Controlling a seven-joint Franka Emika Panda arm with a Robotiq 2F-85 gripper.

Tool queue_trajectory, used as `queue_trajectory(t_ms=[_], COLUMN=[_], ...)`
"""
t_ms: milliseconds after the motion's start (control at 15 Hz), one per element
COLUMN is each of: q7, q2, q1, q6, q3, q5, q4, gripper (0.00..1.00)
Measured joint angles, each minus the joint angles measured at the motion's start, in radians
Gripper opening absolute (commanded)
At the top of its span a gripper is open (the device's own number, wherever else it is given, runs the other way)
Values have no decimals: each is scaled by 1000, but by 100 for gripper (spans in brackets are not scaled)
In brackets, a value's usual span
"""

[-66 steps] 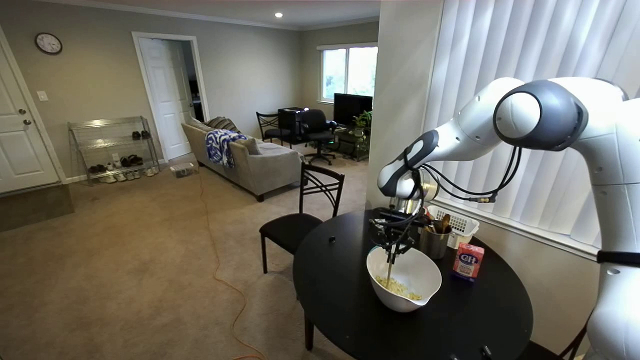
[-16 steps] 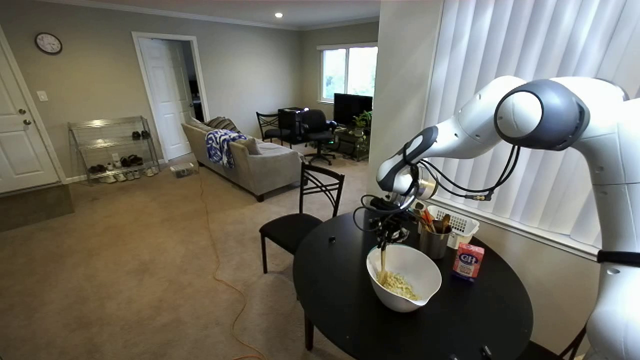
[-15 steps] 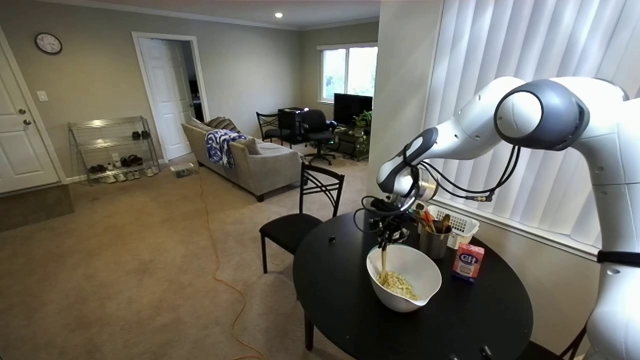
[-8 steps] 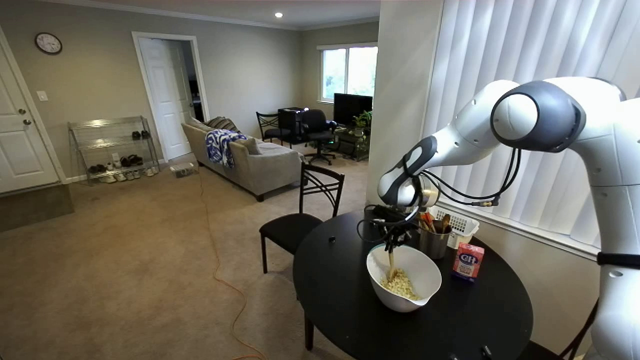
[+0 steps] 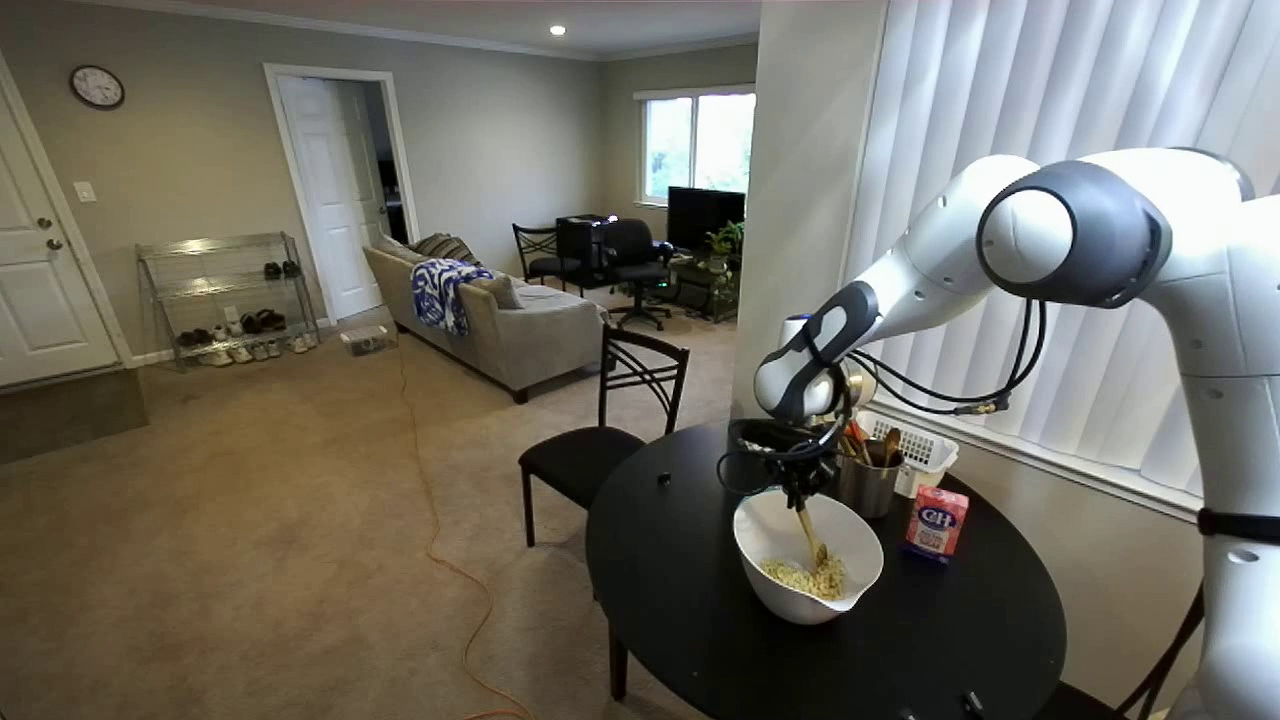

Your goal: Use the wooden spoon to stir the white bowl.

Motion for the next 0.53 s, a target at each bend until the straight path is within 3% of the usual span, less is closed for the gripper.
queue_trajectory(t_ms=[333, 533], q7=[52, 34], q2=[-33, -39], q1=[0, -23], q6=[-178, -229], q3=[5, 41], q5=[-46, -28], q4=[11, 19], gripper=[6, 6])
